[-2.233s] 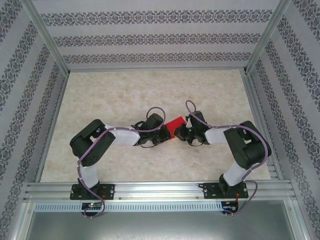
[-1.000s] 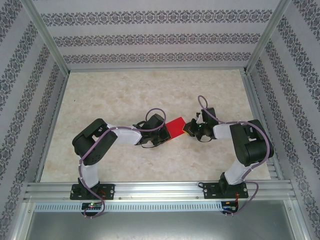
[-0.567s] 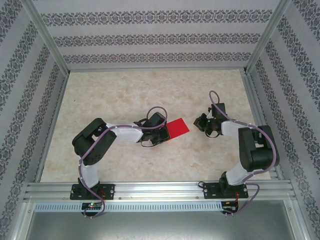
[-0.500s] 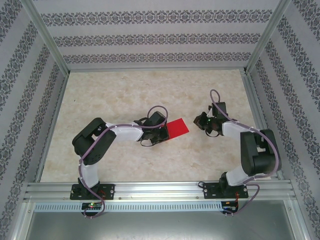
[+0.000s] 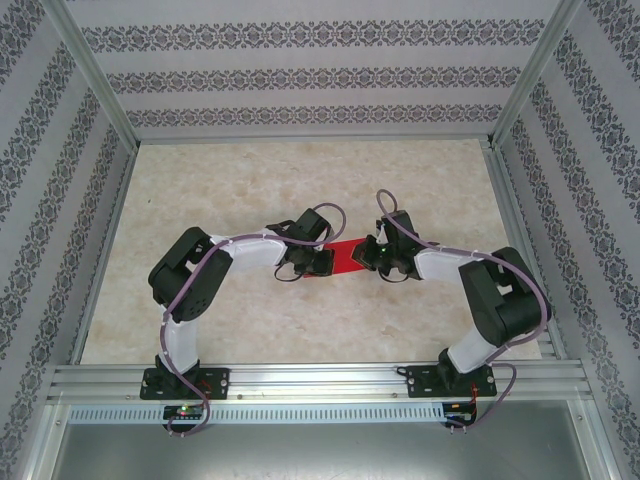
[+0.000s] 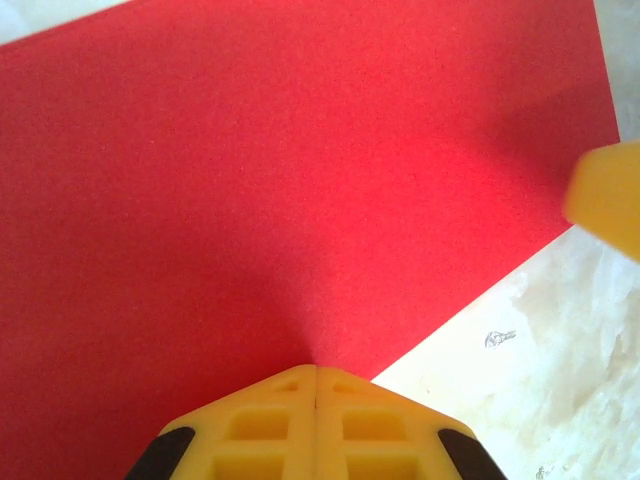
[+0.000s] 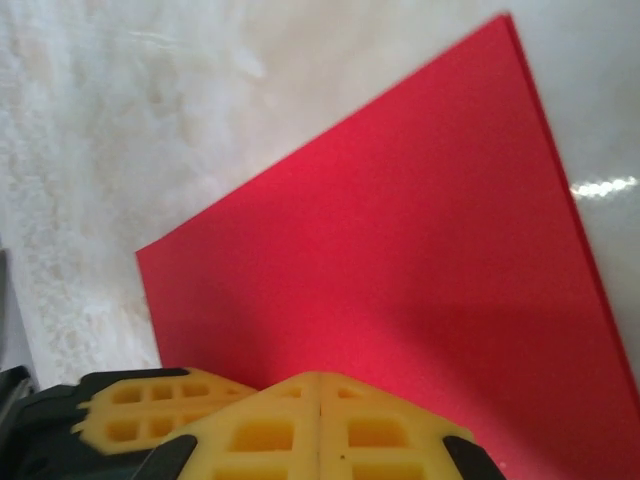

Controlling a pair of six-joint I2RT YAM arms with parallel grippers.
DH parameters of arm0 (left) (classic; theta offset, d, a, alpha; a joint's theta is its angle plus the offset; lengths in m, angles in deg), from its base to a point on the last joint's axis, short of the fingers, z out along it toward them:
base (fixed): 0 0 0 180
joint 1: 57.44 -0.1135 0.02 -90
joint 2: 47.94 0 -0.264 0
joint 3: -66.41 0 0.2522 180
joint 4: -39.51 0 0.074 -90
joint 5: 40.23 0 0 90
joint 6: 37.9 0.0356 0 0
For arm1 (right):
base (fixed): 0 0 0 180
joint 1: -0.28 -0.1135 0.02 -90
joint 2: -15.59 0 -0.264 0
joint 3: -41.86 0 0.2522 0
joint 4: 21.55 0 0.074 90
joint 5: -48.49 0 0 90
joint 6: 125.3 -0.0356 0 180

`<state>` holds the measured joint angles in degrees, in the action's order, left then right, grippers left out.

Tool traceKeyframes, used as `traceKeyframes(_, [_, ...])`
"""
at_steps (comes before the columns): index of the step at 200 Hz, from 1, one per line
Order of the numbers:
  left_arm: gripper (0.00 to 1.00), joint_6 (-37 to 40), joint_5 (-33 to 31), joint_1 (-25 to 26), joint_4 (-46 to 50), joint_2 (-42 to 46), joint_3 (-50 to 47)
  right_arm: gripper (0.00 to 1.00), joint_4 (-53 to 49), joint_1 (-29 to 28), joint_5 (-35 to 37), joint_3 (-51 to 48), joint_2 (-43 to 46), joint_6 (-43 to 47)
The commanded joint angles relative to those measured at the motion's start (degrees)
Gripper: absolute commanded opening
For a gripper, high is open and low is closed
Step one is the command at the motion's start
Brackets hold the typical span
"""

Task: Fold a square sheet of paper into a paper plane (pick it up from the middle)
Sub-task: First fold in half a square sheet of paper at the center of the table.

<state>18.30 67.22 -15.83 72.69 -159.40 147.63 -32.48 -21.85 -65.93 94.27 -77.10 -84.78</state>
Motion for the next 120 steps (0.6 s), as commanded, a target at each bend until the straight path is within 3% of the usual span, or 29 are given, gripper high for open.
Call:
traceKeyframes(1, [0.00, 1.17, -0.84, -1.00, 3.61, -1.19, -0.47, 0.00, 2.57, -0.10, 1.58, 0.26, -1.55, -1.14])
traceKeyframes(44, [0.00, -5.63, 2.06, -0.93, -0.74, 1.95, -0.78, 0.00, 0.76, 0.49, 3.76, -1.33, -2.94, -1.74])
traceKeyframes(120, [0.01, -29.26, 2.37, 0.85, -21.11, 3.12, -7.22, 0.00, 2.46, 0.47, 3.67, -2.79, -3.31, -3.30])
